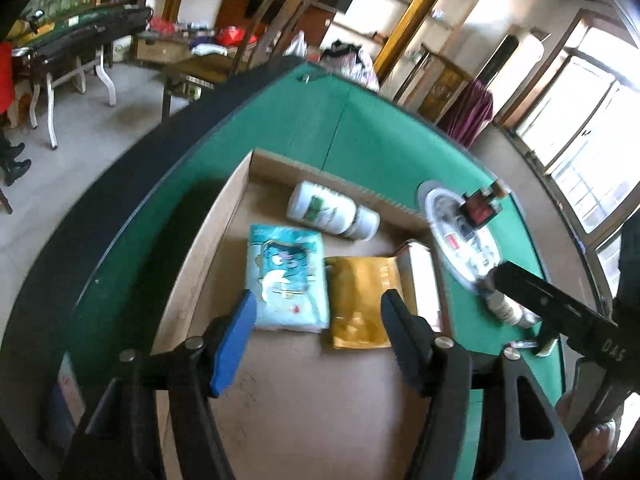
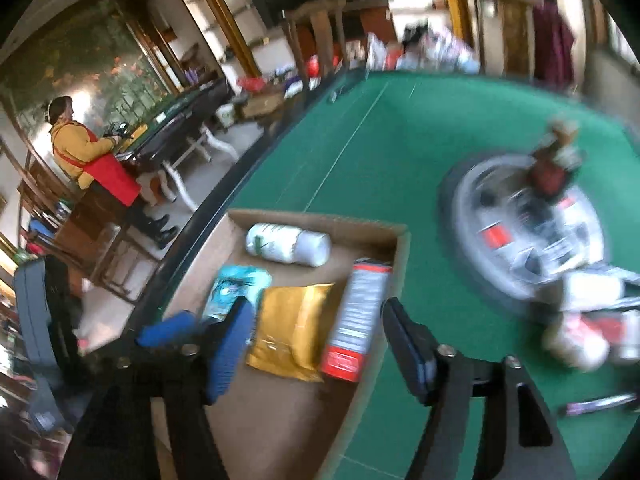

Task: Organize objects
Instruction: 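Place tissue pack in box with left gripper while right gripper places gold pouch, then grasp the red-label white bottle with left gripper while right holds black snack bag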

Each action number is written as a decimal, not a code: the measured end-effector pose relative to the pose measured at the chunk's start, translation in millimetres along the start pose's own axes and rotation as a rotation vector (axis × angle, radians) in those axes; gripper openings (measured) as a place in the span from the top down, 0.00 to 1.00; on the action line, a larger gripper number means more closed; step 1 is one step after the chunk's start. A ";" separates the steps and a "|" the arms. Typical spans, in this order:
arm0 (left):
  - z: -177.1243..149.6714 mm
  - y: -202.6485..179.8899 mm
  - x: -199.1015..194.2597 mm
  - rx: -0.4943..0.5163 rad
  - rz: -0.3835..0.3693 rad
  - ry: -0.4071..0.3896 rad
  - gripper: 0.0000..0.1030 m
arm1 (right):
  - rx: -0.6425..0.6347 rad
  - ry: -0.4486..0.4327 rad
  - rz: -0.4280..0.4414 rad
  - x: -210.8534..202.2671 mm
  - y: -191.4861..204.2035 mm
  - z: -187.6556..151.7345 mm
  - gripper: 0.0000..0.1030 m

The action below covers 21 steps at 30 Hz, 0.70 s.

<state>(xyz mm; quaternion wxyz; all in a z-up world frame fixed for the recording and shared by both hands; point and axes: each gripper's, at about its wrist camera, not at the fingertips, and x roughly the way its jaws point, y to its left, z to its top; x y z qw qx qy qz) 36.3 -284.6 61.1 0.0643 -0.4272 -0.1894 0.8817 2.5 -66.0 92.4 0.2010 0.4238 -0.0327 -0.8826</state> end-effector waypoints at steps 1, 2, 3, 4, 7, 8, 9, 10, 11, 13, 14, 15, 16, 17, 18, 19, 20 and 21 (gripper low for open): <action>-2.7 -6.8 -8.8 0.003 -0.008 -0.018 0.31 | -0.016 -0.031 -0.032 -12.9 -3.2 -2.5 0.20; -4.7 -13.4 -15.0 0.006 -0.015 -0.030 0.27 | -0.030 -0.070 -0.069 -28.7 -7.7 -5.4 0.19; -8.4 -23.0 -23.1 0.013 -0.031 -0.044 0.24 | -0.043 -0.127 -0.127 -50.4 -15.1 -8.6 0.18; -11.6 -31.5 -29.3 0.018 -0.049 -0.057 0.20 | -0.049 -0.188 -0.183 -67.3 -18.1 -10.8 0.16; -22.9 -56.6 -39.8 0.024 -0.090 -0.083 0.15 | -0.027 -0.461 -0.399 -124.2 -37.3 -31.3 0.00; -27.9 -69.3 -40.2 0.025 -0.116 -0.082 0.15 | 0.009 -0.588 -0.459 -141.9 -51.0 -46.4 0.00; -32.5 -77.8 -39.3 0.020 -0.134 -0.075 0.15 | 0.049 -0.633 -0.466 -148.0 -65.2 -54.6 0.00; -35.1 -84.4 -37.8 0.016 -0.147 -0.068 0.15 | 0.085 -0.626 -0.468 -148.4 -76.5 -57.3 0.00; -39.0 -92.1 -35.7 0.015 -0.163 -0.058 0.15 | 0.144 -0.574 -0.472 -144.6 -95.4 -57.8 0.00; -49.5 -107.8 -31.7 0.025 -0.173 -0.044 0.15 | 0.256 -0.428 -0.434 -127.7 -140.7 -55.1 0.00; -55.7 -116.2 -29.4 0.036 -0.169 -0.040 0.15 | 0.279 -0.399 -0.431 -123.8 -152.5 -55.6 0.00; -59.2 -120.7 -27.9 0.044 -0.166 -0.037 0.15 | 0.309 -0.364 -0.447 -118.1 -171.6 -56.5 0.00; -63.3 -126.4 -26.0 0.055 -0.158 -0.034 0.15 | 0.318 -0.350 -0.466 -117.4 -185.3 -57.1 0.00; -67.6 -133.4 -23.7 0.069 -0.146 -0.030 0.15 | 0.314 -0.337 -0.488 -117.0 -196.9 -56.1 0.00; -70.9 -138.5 -21.9 0.079 -0.136 -0.024 0.15 | 0.303 -0.331 -0.512 -117.2 -206.0 -53.0 0.00; -73.4 -141.6 -20.3 0.086 -0.133 -0.018 0.15 | 0.291 -0.335 -0.536 -119.0 -214.5 -49.8 0.00; -75.5 -147.4 -17.7 0.094 -0.130 -0.007 0.15 | 0.278 -0.345 -0.562 -121.6 -222.4 -46.8 0.00; -77.1 -149.7 -17.3 0.100 -0.128 -0.001 0.15 | 0.267 -0.354 -0.584 -127.0 -230.5 -47.5 0.00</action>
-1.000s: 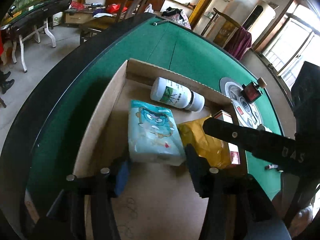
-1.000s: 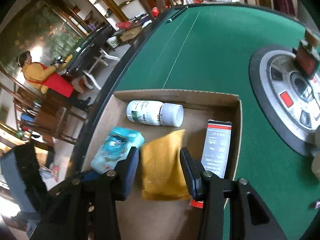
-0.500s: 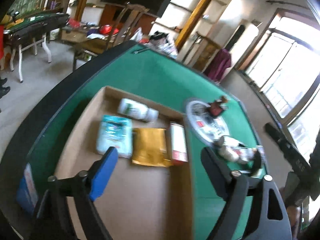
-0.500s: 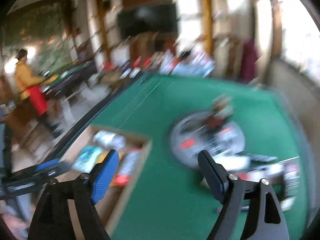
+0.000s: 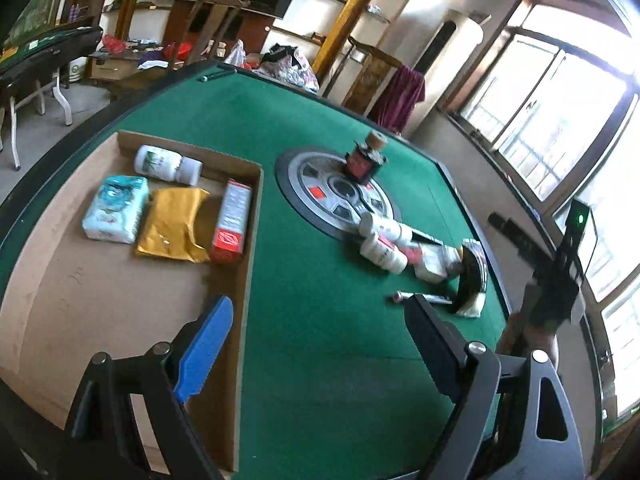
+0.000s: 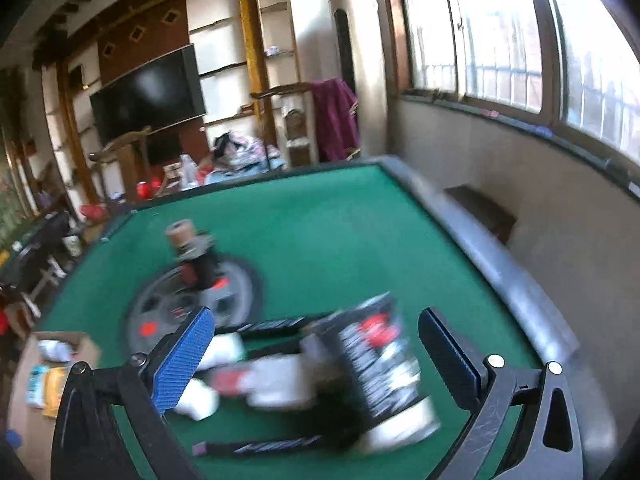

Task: Organize objects
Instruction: 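Grasp the red-label white bottle with left gripper while right holds black snack bag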

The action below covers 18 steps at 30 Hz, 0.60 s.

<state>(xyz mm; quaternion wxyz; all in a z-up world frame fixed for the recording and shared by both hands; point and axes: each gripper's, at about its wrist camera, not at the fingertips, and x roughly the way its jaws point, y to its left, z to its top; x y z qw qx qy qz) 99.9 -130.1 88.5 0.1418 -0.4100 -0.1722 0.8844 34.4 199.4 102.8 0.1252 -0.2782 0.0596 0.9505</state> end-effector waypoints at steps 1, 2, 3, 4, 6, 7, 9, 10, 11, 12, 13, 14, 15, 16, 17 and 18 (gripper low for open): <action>-1.1 -1.9 0.7 0.006 0.003 0.003 0.15 | -0.007 -0.016 -0.021 0.2 -13.5 5.0 0.00; -1.7 -4.6 2.6 0.013 0.009 0.005 0.15 | -0.005 -0.043 -0.045 2.4 -24.7 6.8 0.00; -2.0 -8.2 6.0 0.017 0.016 0.010 0.15 | 0.011 -0.070 -0.057 3.1 -33.8 5.2 0.00; -2.1 -10.0 9.1 0.016 0.019 0.015 0.15 | 0.027 -0.090 -0.066 0.0 -38.0 3.3 0.00; -2.5 -14.4 19.0 0.011 0.023 0.035 0.15 | 0.076 -0.129 -0.105 -0.4 -56.4 -9.6 0.00; -3.1 -16.1 23.3 0.010 0.022 0.046 0.15 | 0.093 -0.093 -0.122 4.6 -63.6 -11.2 0.00; -5.8 -21.5 35.1 0.007 0.013 0.074 0.15 | 0.140 -0.056 -0.060 10.4 -73.3 -6.5 0.00; -7.2 -24.0 39.8 0.006 0.009 0.084 0.15 | 0.153 -0.064 -0.059 9.1 -74.6 -6.7 0.00; -9.0 -26.9 45.1 0.008 0.003 0.098 0.15 | 0.155 -0.065 -0.067 5.6 -74.7 -9.0 0.00; -10.3 -30.0 50.7 0.010 -0.003 0.114 0.15 | 0.153 -0.065 -0.062 5.4 -74.3 -9.2 0.00; -10.9 -32.4 53.9 0.013 -0.006 0.124 0.15 | 0.152 -0.062 -0.055 6.3 -74.0 -9.5 0.00; -11.4 -35.4 56.6 0.021 -0.014 0.134 0.15 | 0.147 -0.051 -0.054 8.7 -72.8 -10.9 0.00; -10.9 -37.4 57.7 0.030 -0.016 0.139 0.15 | 0.144 -0.044 -0.056 8.3 -74.4 -13.1 0.00; -10.1 -39.5 58.4 0.041 -0.014 0.142 0.15 | 0.142 -0.034 -0.055 10.1 -74.7 -14.6 0.00; -8.4 -41.4 58.8 0.058 -0.010 0.142 0.15 | 0.147 -0.021 -0.050 10.6 -75.4 -17.5 0.00; -5.2 -43.6 60.6 0.089 -0.005 0.136 0.15 | 0.160 -0.006 -0.038 11.8 -76.8 -18.5 0.00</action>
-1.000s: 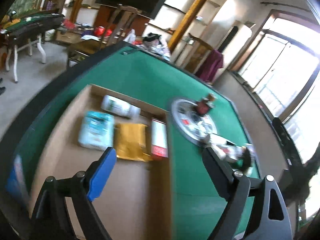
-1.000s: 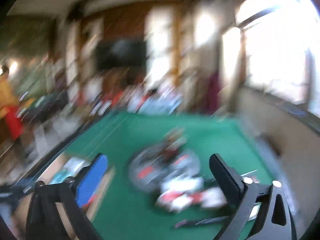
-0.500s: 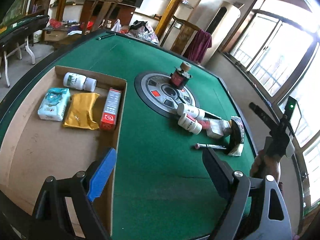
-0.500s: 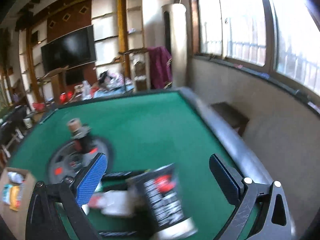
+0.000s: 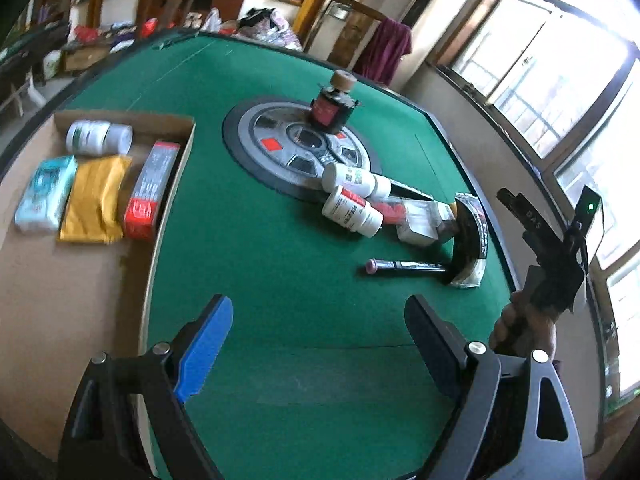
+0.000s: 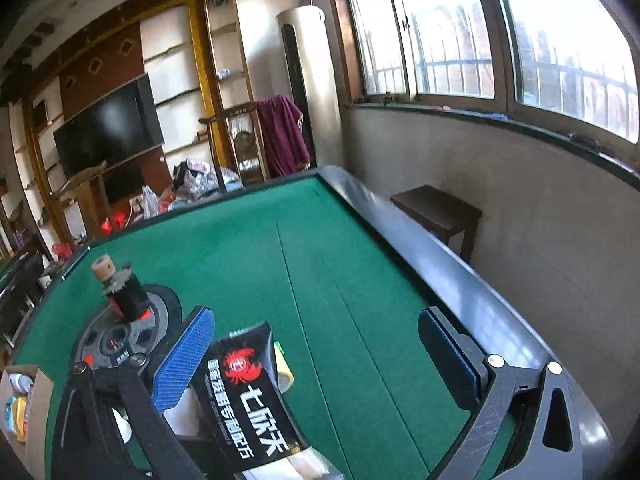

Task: Organize objects
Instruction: 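Grasp the red-label white bottle with left gripper while right holds black snack bag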

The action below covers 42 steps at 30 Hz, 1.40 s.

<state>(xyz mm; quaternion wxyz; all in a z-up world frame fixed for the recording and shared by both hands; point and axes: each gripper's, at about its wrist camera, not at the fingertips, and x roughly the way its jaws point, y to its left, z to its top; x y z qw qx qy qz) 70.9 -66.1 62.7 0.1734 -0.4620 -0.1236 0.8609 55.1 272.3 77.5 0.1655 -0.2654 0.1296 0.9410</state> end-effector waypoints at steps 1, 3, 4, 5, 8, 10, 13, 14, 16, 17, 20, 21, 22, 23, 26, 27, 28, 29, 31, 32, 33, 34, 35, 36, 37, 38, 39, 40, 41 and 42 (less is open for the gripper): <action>2.0 -0.4 1.7 0.017 0.010 -0.002 0.15 | 0.015 0.010 0.013 0.2 -2.2 0.1 0.00; 14.3 0.0 10.4 0.042 0.040 0.000 0.15 | 0.036 0.016 0.026 3.4 -7.3 0.5 0.00; 21.1 0.8 14.1 0.039 0.030 0.000 0.15 | 0.038 0.019 0.024 3.8 -8.6 0.9 0.00; 32.5 1.2 22.1 0.037 0.006 0.006 0.15 | 0.041 0.026 0.022 5.3 -9.4 1.0 0.00; 54.8 0.4 45.6 0.031 0.009 0.046 0.15 | 0.061 0.060 0.040 11.0 -12.3 0.7 0.00; 67.1 -0.4 63.9 0.006 -0.003 0.069 0.15 | 0.064 0.073 0.047 13.8 -12.6 0.9 0.00; 75.9 -6.5 85.4 -0.034 -0.011 0.078 0.15 | 0.053 0.081 0.036 17.0 -11.7 0.6 0.00; 77.3 -12.4 94.1 -0.019 -0.004 0.072 0.15 | 0.053 0.087 0.037 18.5 -11.6 0.4 0.00; 78.1 -19.7 105.5 0.015 0.020 0.063 0.16 | 0.054 0.095 0.041 20.2 -11.2 0.9 0.00; 78.7 -23.3 111.9 0.034 0.035 0.060 0.16 | 0.052 0.100 0.042 20.9 -10.7 1.0 0.00; 80.5 -27.9 131.2 0.051 0.074 0.070 0.16 | 0.049 0.102 0.040 21.6 -10.1 0.7 0.00; 80.2 -29.6 138.1 0.051 0.088 0.080 0.16 | 0.048 0.102 0.038 21.7 -9.9 0.6 0.00; 79.6 -31.3 141.8 0.059 0.097 0.086 0.16 | 0.046 0.102 0.035 21.8 -9.5 0.8 0.00; 78.2 -37.7 142.9 0.097 0.120 0.072 0.16 | 0.043 0.104 0.032 22.6 -9.0 0.7 0.00; 68.4 -54.9 139.1 0.215 0.128 0.067 0.40 | 0.041 0.112 0.034 24.2 -8.6 0.2 0.00; 65.1 -56.9 136.1 0.236 0.125 0.088 0.42 | 0.041 0.113 0.034 24.5 -8.8 0.4 0.00; 62.7 -56.9 132.7 0.245 0.127 0.094 0.42 | 0.042 0.115 0.034 24.6 -8.8 0.6 0.00; 58.6 -55.3 126.0 0.260 0.122 0.095 0.43 | 0.043 0.118 0.035 25.1 -8.9 0.2 0.00; 54.9 -51.7 118.2 0.267 0.124 0.099 0.43 | 0.044 0.124 0.036 25.6 -8.8 0.3 0.00; 51.9 -49.1 112.8 0.269 0.127 0.101 0.43 | 0.045 0.128 0.041 26.1 -8.4 -0.2 0.00; 51.0 -48.1 111.5 0.274 0.129 0.101 0.43 | 0.044 0.129 0.042 25.6 -7.9 -0.4 0.00; 49.8 -47.7 109.3 0.280 0.133 0.100 0.43 | 0.043 0.129 0.043 25.4 -7.4 -0.7 0.00; 48.5 -46.6 109.0 0.286 0.143 0.100 0.41 | 0.039 0.127 0.044 24.7 -6.6 -0.9 0.00; 47.1 -45.8 110.6 0.287 0.162 0.108 0.40 | 0.037 0.125 0.045 24.0 -6.0 -1.1 0.00; 47.6 -45.4 113.4 0.286 0.171 0.119 0.39 | 0.034 0.122 0.047 23.1 -5.6 -1.1 0.00; 45.7 -44.7 117.2 0.282 0.164 0.133 0.36 | 0.031 0.120 0.048 22.4 -4.9 -1.3 0.00; 42.1 -44.3 120.4 0.281 0.143 0.149 0.35 | 0.028 0.118 0.048 21.7 -4.3 -1.5 0.00; 38.1 -45.3 123.0 0.294 0.131 0.159 0.34 | 0.025 0.116 0.047 21.2 -3.7 -1.6 0.00; 38.5 -49.0 124.5 0.310 0.138 0.154 0.33 | 0.024 0.116 0.046 21.1 -3.4 -1.3 0.00; 34.5 -52.2 124.3 0.347 0.147 0.150 0.33 | 0.022 0.117 0.045 21.4 -3.2 -1.4 0.00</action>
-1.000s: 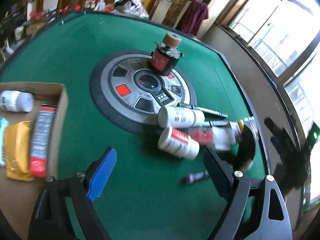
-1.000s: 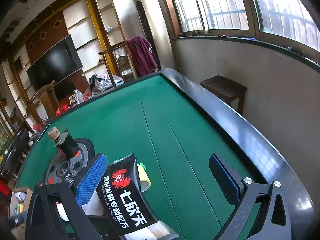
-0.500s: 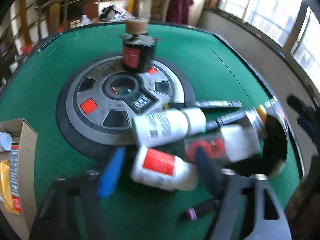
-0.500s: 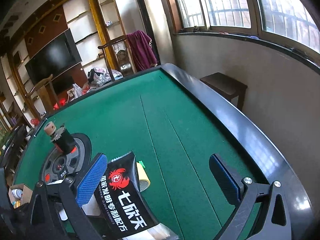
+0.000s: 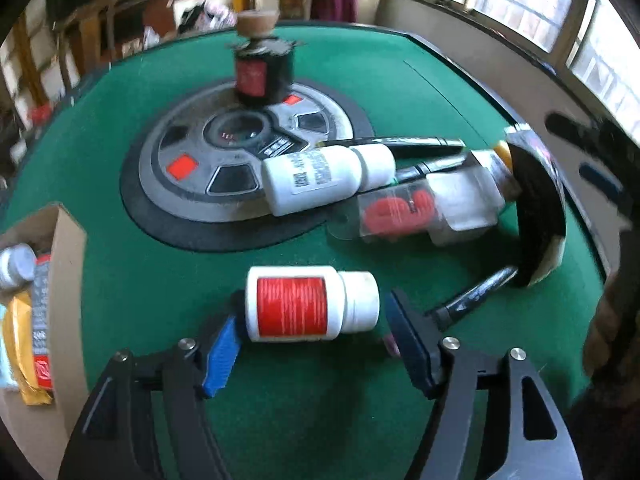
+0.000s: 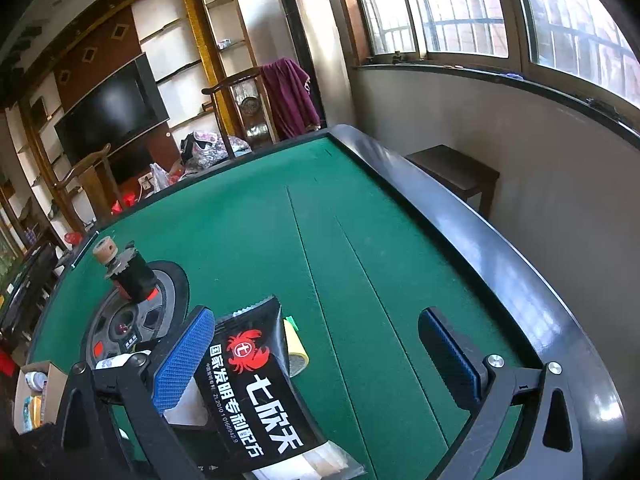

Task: Organize objects
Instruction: 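Grasp the red-label white bottle with left gripper while right holds black snack bag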

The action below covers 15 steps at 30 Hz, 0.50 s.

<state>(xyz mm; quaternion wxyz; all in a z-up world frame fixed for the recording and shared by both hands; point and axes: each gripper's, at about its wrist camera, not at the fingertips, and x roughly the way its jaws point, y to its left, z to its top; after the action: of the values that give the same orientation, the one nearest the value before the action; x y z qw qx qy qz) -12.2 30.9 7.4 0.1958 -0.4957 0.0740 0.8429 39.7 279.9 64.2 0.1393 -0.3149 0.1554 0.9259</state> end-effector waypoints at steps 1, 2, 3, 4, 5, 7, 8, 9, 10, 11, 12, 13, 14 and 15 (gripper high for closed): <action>-2.3 -3.0 -0.9 0.021 -0.003 0.004 0.33 | -0.001 0.002 0.001 0.5 0.1 0.3 0.00; -3.9 -5.3 -2.0 0.042 -0.002 0.004 0.37 | -0.001 0.005 0.000 1.1 0.2 0.3 0.00; -6.0 -5.5 -4.1 0.050 0.005 -0.006 0.42 | -0.001 0.008 -0.001 1.6 0.3 0.1 0.00; -6.9 -4.6 -5.1 0.045 0.003 -0.007 0.44 | 0.000 0.010 0.001 1.5 0.2 -0.1 0.00; -6.6 -2.4 -5.9 0.032 -0.006 -0.008 0.45 | -0.001 0.010 0.005 1.6 0.6 -0.2 0.00; -4.7 0.3 -8.3 0.024 -0.008 -0.024 0.45 | -0.007 0.011 0.006 1.3 1.4 -0.3 0.00; -3.2 0.4 -10.4 0.033 -0.003 -0.042 0.44 | -0.012 0.011 0.008 1.3 2.7 -0.4 0.00; -2.6 -0.3 -11.6 0.043 0.001 -0.052 0.43 | -0.016 0.010 0.010 1.2 3.5 -0.7 0.00; -2.5 -1.8 -13.8 0.056 0.010 -0.058 0.39 | -0.018 0.010 0.010 0.9 3.4 -0.7 0.00; -0.7 -3.8 -13.0 0.072 0.020 -0.063 0.33 | -0.021 0.010 0.009 0.7 4.1 -1.2 0.00; 0.5 -5.8 -12.3 0.088 0.031 -0.070 0.30 | -0.024 0.011 0.010 1.0 4.5 -1.4 0.00; 2.1 -7.4 -11.1 0.096 0.041 -0.075 0.27 | -0.024 0.012 0.010 1.0 4.7 -1.7 0.00; 3.2 -9.0 -9.3 0.103 0.050 -0.079 0.27 | -0.024 0.013 0.011 1.1 4.6 -1.8 0.00; 4.9 -10.8 -5.6 0.106 0.054 -0.076 0.27 | -0.025 0.011 0.010 0.9 5.0 -1.9 0.00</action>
<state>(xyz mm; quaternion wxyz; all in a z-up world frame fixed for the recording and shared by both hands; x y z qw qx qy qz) -9.3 40.9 15.4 0.2017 -0.4500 0.1242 0.8610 38.3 274.8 63.2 0.1300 -0.3212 0.1463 0.9266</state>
